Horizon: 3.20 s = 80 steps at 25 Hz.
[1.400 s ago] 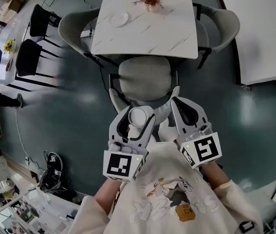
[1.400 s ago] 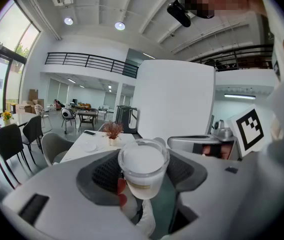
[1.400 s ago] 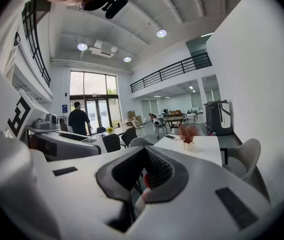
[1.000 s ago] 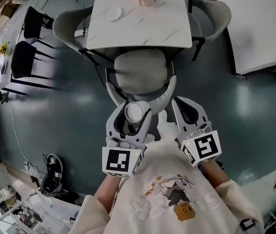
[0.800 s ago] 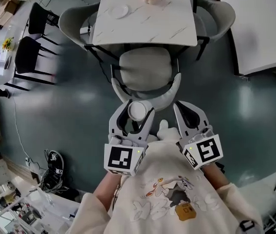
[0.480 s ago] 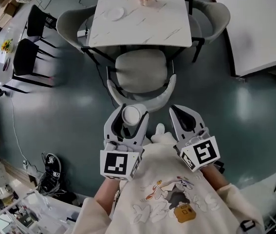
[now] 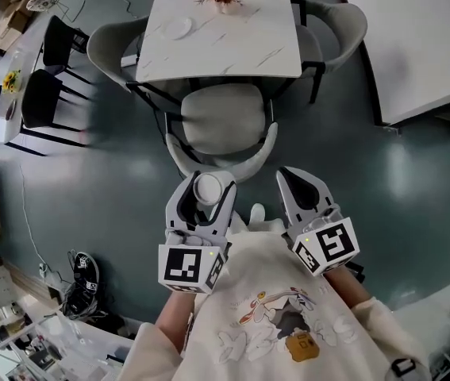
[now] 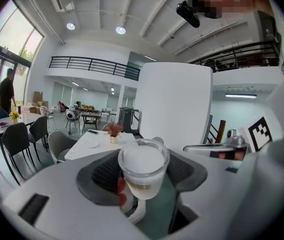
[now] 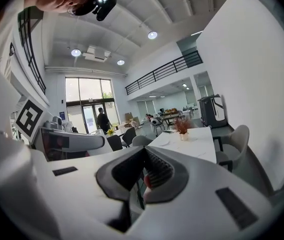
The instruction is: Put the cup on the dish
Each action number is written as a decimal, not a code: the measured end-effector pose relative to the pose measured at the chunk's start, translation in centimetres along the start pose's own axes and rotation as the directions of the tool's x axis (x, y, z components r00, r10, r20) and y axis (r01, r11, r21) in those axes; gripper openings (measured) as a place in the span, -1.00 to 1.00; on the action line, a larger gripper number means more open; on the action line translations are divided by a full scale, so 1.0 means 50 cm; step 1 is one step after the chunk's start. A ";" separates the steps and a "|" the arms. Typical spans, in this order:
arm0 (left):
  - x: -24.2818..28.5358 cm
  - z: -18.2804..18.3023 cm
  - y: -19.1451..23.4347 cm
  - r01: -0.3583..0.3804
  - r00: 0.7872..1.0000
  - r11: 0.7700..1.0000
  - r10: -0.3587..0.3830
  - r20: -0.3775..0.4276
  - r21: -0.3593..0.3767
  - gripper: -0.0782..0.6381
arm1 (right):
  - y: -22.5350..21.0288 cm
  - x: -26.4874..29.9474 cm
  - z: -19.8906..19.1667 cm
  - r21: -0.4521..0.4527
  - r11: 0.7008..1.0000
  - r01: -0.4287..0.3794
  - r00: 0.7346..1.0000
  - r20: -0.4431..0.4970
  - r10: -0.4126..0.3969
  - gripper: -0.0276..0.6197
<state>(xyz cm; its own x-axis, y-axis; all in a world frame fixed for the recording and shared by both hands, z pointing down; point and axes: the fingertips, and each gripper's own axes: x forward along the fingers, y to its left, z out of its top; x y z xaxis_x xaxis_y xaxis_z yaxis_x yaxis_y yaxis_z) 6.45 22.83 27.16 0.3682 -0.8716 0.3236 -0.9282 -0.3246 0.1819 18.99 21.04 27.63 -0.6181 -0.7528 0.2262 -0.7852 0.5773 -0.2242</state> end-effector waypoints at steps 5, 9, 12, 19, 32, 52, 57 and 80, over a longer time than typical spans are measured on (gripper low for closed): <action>-0.009 0.014 0.003 -0.016 1.000 1.000 0.016 -0.006 0.002 -0.01 | -0.013 -0.013 -0.015 0.045 0.999 0.014 1.000 -0.015 -0.013 -0.90; 0.004 0.006 0.043 -0.032 0.999 0.999 0.032 -0.008 -0.026 -0.01 | -0.018 0.020 -0.046 0.091 0.995 0.030 0.999 -0.044 -0.026 -0.90; 0.017 0.006 0.075 -0.020 1.000 0.999 0.019 -0.012 -0.027 -0.01 | -0.012 0.050 -0.041 0.097 0.994 0.043 0.998 -0.038 -0.040 -0.90; 0.058 0.062 0.170 -0.009 1.000 1.000 0.009 0.012 -0.027 -0.01 | -0.011 0.153 0.009 0.078 0.994 0.082 0.996 -0.036 -0.079 -0.90; 0.172 0.091 0.419 0.060 0.998 0.995 -0.061 -0.004 -0.083 -0.01 | 0.018 0.411 0.063 0.034 0.985 0.172 0.984 -0.063 -0.169 -0.90; 0.351 0.119 0.447 0.160 0.982 0.983 -0.167 -0.088 -0.088 -0.01 | -0.064 0.503 0.082 0.085 0.966 0.246 0.968 -0.083 -0.239 -0.90; 0.370 0.148 0.443 0.141 0.987 0.988 -0.146 -0.073 -0.068 -0.01 | -0.077 0.525 0.074 0.109 0.971 0.213 0.974 -0.100 -0.203 -0.90; 0.537 0.117 0.555 -0.043 0.998 0.999 0.042 -0.050 -0.025 -0.01 | -0.171 0.766 0.023 0.066 0.998 0.007 0.990 -0.144 0.003 -0.90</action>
<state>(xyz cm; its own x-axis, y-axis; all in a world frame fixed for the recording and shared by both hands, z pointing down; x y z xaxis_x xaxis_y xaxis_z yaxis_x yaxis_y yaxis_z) -9.74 -11.70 35.46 0.3313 -0.8651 0.3766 -0.9416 -0.2777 0.1905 2.09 -13.09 37.11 -0.6195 -0.6978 0.3597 -0.7850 0.5502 -0.2846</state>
